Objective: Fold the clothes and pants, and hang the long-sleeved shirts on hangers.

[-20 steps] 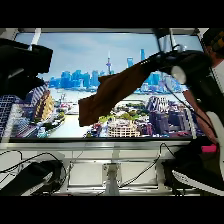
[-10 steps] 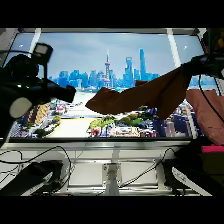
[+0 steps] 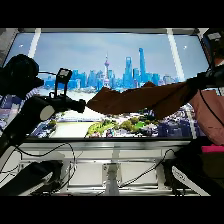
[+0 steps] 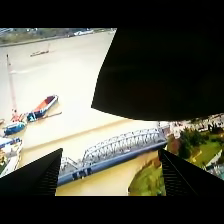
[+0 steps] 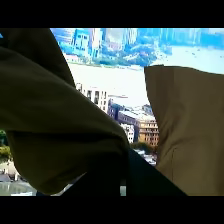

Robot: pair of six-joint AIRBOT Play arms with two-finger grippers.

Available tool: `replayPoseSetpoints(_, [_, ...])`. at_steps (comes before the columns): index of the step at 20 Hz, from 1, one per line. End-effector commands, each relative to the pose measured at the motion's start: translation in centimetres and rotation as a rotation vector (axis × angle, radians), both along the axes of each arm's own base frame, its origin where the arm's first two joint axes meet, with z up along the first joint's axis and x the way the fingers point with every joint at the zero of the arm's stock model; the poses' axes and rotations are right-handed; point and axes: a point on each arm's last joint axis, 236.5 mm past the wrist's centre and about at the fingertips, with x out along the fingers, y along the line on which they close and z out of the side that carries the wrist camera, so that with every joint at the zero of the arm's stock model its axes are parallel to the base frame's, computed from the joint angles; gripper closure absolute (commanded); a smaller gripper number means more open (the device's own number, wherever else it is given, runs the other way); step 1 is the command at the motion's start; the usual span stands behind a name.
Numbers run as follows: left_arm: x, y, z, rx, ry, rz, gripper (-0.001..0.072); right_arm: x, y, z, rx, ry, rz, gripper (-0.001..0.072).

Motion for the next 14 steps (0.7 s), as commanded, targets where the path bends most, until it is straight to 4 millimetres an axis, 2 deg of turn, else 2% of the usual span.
replayPoseSetpoints(1, [0.6, -0.5, -2.1, 0.004, 0.027, 0.0, 0.002, -2.2, -0.3, -3.5, -0.007, 0.137, -0.015, 0.0697])
replayPoseSetpoints(4, [0.9, -0.5, -3.5, 0.022, 0.054, 0.001, 0.002, -4.6, -0.5, -6.3, -0.023, 0.267, -0.002, 0.0697])
replayPoseSetpoints(6, [1.5, -0.8, -4.1, 0.02, 0.049, 0.0, 0.002, -5.3, -0.4, -6.8, -0.021, 0.266, 0.011, 0.0697])
replayPoseSetpoints(10, [2.3, -1.3, -5.2, 0.019, 0.048, -0.001, 0.002, -7.0, 0.7, -6.0, 0.033, 0.128, 0.052, 0.0697])
replayPoseSetpoints(14, [2.3, -1.3, -5.8, 0.026, 0.061, -0.001, 0.002, -8.1, -2.1, -4.6, -0.016, -0.079, -0.022, 0.0696])
